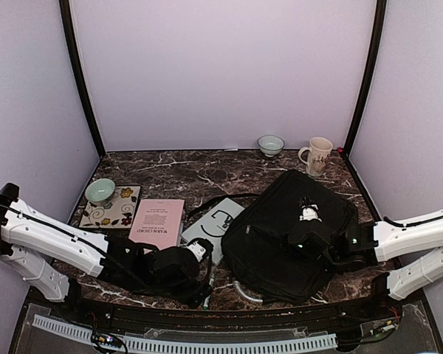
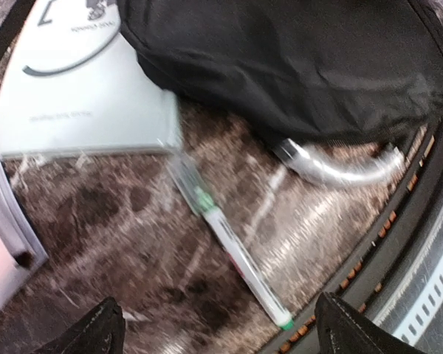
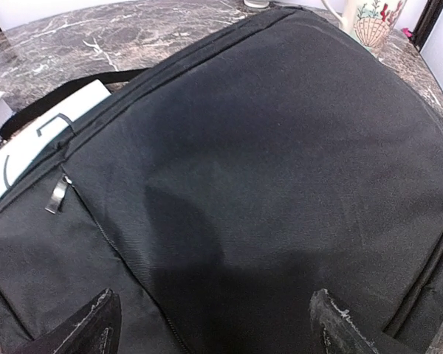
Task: Pack the student bag
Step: Pick up the pen at the corner of the board.
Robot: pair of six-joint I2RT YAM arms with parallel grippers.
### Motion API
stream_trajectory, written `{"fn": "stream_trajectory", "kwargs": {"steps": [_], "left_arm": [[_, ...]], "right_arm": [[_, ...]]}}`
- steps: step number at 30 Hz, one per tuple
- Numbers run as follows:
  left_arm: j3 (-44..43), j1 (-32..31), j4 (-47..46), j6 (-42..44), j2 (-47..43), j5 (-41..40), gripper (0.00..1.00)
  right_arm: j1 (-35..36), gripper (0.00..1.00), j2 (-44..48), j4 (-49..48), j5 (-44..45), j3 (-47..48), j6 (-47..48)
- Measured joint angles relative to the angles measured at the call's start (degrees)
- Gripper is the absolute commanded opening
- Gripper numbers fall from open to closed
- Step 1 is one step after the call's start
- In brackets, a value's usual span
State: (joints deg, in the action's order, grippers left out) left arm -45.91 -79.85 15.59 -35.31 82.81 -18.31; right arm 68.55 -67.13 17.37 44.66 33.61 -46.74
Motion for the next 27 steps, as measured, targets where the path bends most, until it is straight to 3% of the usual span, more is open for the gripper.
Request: {"fn": "stream_trajectory", "kwargs": {"steps": [4,10,27], "left_arm": [[-0.33,-4.90,1.81,-4.20,1.64,-1.51,0.89],[-1.55,-8.92,3.78,-9.18,8.68,-3.74,0.76],[-3.56,-10.08,1.22,-14.99,14.82,-7.69,0.36]], "right_arm": [[0.00,0.89,-1.70,1.14,0.42,0.20,-0.79],[0.02,0.89,-2.80,2.32,0.44,0.59,-2.16],[1.49,0.89,-1.75,3.96,0.76,0.79,-4.81]]}}
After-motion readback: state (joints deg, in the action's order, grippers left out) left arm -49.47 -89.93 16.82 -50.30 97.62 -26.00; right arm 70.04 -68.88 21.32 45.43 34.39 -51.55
